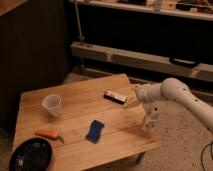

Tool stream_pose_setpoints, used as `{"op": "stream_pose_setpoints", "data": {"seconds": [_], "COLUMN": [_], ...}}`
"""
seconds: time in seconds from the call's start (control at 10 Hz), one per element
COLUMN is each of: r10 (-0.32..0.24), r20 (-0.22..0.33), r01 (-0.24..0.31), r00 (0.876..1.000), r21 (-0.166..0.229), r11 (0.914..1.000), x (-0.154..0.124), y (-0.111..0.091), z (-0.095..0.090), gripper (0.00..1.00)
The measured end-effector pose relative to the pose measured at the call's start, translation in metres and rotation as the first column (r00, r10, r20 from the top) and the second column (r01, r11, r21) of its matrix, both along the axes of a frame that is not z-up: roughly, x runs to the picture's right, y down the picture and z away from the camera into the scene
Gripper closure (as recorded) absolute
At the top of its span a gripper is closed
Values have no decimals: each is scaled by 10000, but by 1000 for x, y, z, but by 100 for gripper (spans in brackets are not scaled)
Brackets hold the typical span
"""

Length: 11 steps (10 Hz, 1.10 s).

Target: Place the eraser in the ceramic cup

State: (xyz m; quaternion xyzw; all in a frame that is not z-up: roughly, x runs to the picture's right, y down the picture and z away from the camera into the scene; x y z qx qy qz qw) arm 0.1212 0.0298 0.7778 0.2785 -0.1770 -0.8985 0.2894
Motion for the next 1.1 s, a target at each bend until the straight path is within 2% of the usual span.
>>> {"op": "stream_pose_setpoints", "data": {"seconds": [0.1, 0.3, 0.6, 0.8, 0.9, 1.1], "r10": [-277, -386, -443, -707, -905, -1027], "r20": [-220, -238, -111, -412, -676, -1435], "r01": [270, 367, 426, 631, 777, 826], "r00": [9994, 9990, 9990, 9966, 9936, 9843], "r21": [-335, -763, -1224, -1629, -1723, -1396], "r11": [9991, 9964, 9916, 9846, 9820, 9868], "x": [-10, -9, -5, -7, -12, -14], "y": [-9, -16, 0, 15, 20, 30], "z": [4, 13, 39, 60, 68, 86], "gripper": [20, 20, 20, 20, 20, 20]}}
